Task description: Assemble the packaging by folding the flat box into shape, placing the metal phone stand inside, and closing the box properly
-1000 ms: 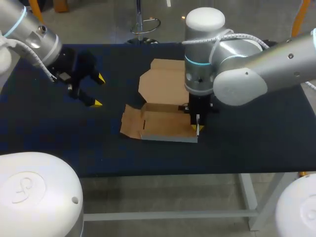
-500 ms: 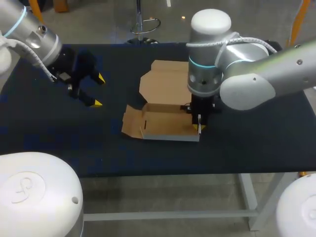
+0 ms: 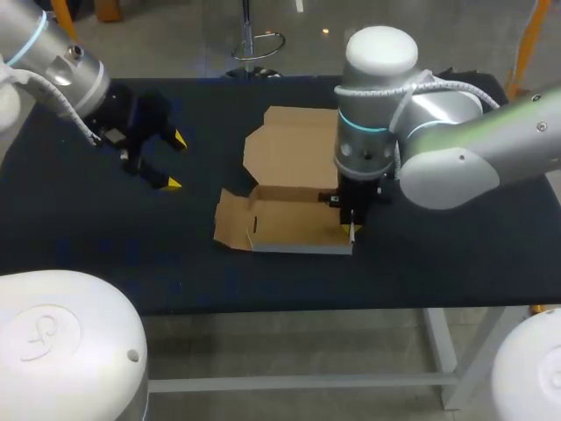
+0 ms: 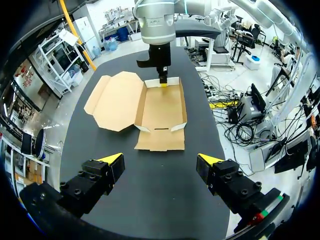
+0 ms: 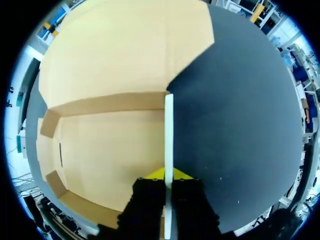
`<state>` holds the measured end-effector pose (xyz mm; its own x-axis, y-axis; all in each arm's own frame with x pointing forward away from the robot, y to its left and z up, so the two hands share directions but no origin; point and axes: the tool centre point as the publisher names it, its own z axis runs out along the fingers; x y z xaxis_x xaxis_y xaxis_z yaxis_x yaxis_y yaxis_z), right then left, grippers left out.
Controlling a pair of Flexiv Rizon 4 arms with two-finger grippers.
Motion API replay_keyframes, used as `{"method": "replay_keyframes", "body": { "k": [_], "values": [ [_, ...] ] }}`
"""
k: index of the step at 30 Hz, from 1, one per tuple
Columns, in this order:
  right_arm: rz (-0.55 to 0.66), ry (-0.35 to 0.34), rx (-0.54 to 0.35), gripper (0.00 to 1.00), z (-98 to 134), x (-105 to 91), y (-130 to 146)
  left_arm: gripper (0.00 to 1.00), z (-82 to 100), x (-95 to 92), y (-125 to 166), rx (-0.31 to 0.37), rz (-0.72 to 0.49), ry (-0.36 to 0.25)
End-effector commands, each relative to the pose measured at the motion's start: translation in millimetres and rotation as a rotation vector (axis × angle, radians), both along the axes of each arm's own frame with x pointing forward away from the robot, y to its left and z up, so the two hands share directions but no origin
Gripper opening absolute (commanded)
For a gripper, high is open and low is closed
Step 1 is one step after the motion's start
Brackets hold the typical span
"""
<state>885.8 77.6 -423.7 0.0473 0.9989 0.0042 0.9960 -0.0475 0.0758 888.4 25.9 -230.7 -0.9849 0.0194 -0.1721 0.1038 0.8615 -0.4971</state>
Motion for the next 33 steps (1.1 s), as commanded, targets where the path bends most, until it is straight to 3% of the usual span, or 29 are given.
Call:
{"method": "replay_keyframes", "body": {
  "k": [1,13,27,30,33],
  "values": [
    [0.021,0.020,-0.016,0.00,-1,-0.4,3,1.00,0.9,-0.1,0,0.005,0.001,0.002],
    [0.044,0.096,-0.149,0.00,-3,1.3,5,1.00,0.9,-0.1,0,0.005,0.001,0.002],
    [0.025,0.065,-0.292,0.00,0,-5.5,-3,1.00,0.9,-0.1,0,0.005,0.001,0.002],
    [0.032,0.060,-0.284,0.00,0,-6.8,-5,1.00,0.9,-0.1,0,0.005,0.001,0.002],
    [0.064,0.052,-0.201,0.00,-2,-8.4,-7,1.00,0.9,-0.1,0,0.005,0.001,0.002]
  ]
}}
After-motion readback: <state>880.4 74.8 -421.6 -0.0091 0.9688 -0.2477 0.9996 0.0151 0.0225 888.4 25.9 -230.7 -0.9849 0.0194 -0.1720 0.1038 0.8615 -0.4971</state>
